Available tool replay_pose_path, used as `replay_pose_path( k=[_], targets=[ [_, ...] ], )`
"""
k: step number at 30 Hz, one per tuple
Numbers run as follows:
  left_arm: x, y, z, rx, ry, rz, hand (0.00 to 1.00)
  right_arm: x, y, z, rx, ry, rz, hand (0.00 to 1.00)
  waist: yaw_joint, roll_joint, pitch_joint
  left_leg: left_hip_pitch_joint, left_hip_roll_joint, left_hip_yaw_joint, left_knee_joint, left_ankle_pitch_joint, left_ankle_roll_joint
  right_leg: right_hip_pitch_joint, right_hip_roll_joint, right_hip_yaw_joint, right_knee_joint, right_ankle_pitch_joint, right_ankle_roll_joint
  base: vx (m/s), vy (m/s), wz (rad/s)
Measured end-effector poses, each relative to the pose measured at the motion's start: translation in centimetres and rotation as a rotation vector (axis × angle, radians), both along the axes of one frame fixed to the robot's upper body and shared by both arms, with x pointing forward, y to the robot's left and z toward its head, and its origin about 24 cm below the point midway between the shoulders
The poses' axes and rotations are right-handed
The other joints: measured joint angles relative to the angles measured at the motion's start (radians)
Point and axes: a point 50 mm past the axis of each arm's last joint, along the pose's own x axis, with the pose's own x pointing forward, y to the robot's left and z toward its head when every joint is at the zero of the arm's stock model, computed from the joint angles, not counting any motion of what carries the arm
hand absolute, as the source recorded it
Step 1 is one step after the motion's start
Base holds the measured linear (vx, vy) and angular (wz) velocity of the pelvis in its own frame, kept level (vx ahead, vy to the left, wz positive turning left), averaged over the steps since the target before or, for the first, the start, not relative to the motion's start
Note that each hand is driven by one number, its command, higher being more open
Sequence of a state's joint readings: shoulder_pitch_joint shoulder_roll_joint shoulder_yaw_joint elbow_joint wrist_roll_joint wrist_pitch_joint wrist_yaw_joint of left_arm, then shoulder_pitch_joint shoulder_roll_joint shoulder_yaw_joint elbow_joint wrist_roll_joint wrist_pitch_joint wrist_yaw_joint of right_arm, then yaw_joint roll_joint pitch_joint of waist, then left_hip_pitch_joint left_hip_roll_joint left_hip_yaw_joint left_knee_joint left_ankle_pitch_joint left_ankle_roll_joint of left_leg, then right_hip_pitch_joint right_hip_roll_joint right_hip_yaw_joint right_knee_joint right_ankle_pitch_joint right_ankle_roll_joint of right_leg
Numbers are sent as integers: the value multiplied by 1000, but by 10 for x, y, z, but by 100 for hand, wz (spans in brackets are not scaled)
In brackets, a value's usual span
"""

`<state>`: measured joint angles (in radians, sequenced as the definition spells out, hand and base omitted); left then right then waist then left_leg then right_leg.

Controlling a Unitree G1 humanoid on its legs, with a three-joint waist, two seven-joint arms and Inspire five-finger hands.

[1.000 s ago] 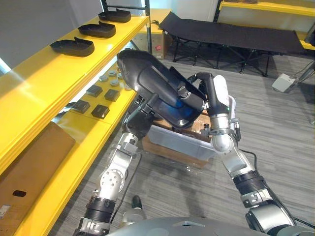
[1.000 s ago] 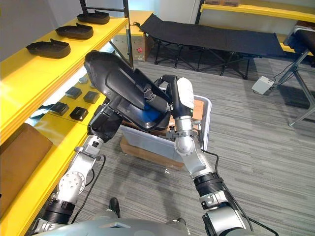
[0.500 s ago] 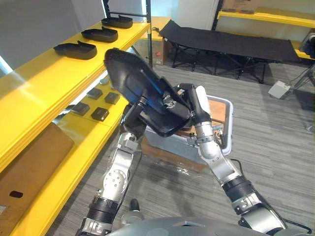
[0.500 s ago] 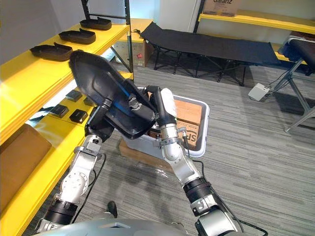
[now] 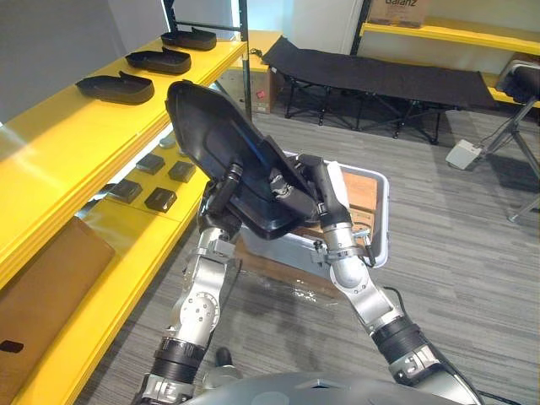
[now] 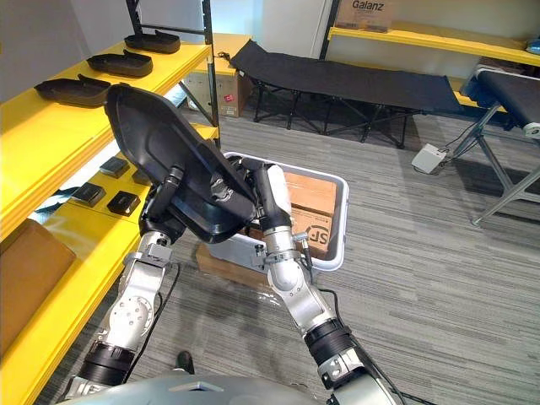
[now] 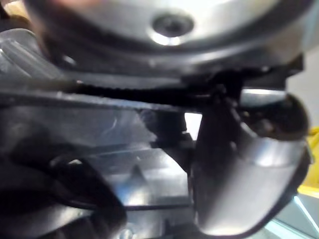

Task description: Walk over and take three plastic housings, then place them on the shelf

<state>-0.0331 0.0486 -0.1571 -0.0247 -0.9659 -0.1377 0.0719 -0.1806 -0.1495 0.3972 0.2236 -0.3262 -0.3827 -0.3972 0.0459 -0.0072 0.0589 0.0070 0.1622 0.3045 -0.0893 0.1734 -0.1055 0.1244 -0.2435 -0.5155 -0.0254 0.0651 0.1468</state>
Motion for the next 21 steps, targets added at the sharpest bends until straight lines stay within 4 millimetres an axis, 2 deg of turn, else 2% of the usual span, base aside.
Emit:
replay_pose_path(
  k=[2,7,9,13,17,21],
  targets=[
    [0,2,1,51,1,28,0,-3,-1,-4,-4,18,2,100,1,2,-2,0,0,0,0,0,0,0,0,0,0,0,0,0,0,0],
    [-3,13,8,358,-13,196,0,-9,-1,-12,59,80,9,100,4,11,-8,0,0,-1,0,-1,-1,0,0,0,0,0,0,0,0,0],
    [-12,27,9,516,-5,316,0,-11,-6,-6,141,87,0,100,1,18,-12,1,1,1,0,-3,-3,0,1,2,-3,0,0,0,0,-2],
    [-28,51,13,694,4,488,0,-12,-22,7,231,54,-44,100,2,19,-13,2,3,6,0,-8,-10,0,4,6,-10,0,0,0,0,-4],
    [-42,66,17,796,-16,575,0,-16,-33,21,377,33,-28,100,6,19,-13,4,3,16,1,-11,-11,0,4,11,-15,0,1,0,0,-4],
    [-54,68,19,837,-41,591,0,-21,-41,26,409,31,2,100,7,20,-13,10,3,28,2,-18,-13,-2,4,23,-19,1,1,9,3,-10]
  ],
)
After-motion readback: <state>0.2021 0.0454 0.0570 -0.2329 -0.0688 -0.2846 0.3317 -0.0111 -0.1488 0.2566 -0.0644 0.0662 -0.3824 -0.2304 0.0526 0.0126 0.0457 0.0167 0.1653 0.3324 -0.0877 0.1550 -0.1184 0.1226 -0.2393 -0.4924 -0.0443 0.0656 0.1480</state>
